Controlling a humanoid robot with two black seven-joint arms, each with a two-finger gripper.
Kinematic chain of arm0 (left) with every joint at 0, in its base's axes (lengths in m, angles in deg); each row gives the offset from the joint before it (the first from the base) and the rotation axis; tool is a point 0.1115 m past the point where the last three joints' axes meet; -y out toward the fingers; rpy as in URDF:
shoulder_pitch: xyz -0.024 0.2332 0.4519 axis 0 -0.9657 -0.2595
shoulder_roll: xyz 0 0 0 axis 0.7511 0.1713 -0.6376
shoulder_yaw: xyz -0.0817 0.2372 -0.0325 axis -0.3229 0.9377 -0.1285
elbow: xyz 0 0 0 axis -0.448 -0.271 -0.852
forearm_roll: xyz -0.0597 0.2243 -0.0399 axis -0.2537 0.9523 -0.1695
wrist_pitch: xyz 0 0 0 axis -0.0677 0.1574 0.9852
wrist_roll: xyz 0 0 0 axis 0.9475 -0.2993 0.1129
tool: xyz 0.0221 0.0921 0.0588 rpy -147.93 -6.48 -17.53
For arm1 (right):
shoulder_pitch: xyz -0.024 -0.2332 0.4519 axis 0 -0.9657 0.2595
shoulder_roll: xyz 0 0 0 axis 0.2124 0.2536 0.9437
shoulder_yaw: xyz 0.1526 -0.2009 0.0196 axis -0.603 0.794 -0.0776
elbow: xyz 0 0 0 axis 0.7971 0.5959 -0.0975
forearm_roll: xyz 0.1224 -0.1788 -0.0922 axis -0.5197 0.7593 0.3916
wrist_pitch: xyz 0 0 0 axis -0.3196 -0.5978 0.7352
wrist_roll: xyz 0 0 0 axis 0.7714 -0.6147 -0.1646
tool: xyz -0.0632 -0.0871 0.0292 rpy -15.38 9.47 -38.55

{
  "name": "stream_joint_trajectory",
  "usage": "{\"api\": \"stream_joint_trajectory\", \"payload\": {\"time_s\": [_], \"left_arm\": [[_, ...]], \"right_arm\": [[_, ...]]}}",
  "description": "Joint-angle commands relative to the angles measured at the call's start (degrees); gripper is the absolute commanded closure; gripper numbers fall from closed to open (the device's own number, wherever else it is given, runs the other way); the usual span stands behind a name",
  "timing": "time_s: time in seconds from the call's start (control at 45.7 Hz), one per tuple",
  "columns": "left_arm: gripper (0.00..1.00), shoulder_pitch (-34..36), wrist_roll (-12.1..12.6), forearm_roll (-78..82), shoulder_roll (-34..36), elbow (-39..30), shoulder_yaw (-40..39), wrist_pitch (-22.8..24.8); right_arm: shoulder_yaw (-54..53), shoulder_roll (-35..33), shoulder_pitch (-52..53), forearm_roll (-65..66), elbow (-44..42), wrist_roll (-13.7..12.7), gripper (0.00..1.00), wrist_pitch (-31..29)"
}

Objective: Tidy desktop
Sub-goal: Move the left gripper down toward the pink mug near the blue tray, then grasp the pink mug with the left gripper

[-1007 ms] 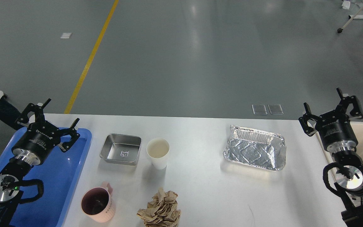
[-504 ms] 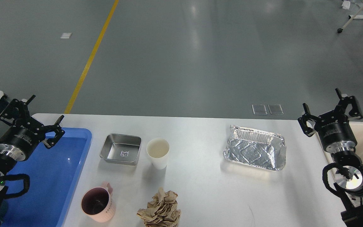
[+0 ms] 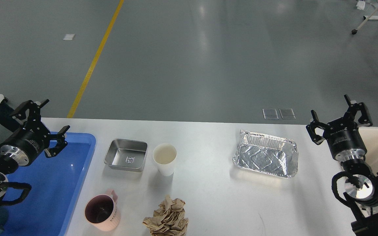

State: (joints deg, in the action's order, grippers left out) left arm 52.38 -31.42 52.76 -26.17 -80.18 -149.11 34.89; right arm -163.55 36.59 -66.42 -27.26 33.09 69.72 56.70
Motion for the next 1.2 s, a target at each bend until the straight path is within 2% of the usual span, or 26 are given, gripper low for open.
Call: {"api": "stream_joint_trajectory", "payload": {"time_s": [0.0,0.088,0.197,0.328,0.679,1.051,1.139,1.182], "left_arm": [[0.03,4.13,-0.55,4.49,6.84,-0.19,11.11,-3.66],[0.03,4.84,-1.25,8.27,10.79,-1.5,14.1,-3.66],[0.03,4.93,-2.65,11.62,15.71,-7.38,15.16,-3.57],[0.03,5.36,-2.66,13.12,23.62,-13.98,19.29,-3.57],[0.03,5.89,-2.66,18.9,39.8,-22.24,32.73,-3.39],[0.03,5.8,-2.57,27.35,43.59,-25.32,34.76,-2.16],[0.03,5.89,-1.87,27.53,43.41,-25.32,34.76,-1.55],[0.03,5.98,-0.64,27.53,43.23,-25.32,34.76,-1.46]], "right_arm": [[0.01,0.02,0.02,0.0,-0.09,-0.05,0.0,0.03],[0.1,0.02,0.02,0.0,-0.09,-0.05,0.0,0.03],[0.53,0.02,0.1,0.09,-0.09,-0.05,0.0,-0.06],[1.59,0.02,0.19,0.09,-0.09,-0.05,0.0,0.03],[1.77,-0.07,0.72,0.26,-0.17,-0.05,0.0,0.03],[3.35,-0.16,0.81,0.35,-0.26,-0.05,0.0,0.03],[3.35,-0.16,0.72,0.35,-0.26,-0.05,0.0,0.03],[3.35,-0.16,0.54,0.35,-0.26,-0.05,0.0,0.03]]}}
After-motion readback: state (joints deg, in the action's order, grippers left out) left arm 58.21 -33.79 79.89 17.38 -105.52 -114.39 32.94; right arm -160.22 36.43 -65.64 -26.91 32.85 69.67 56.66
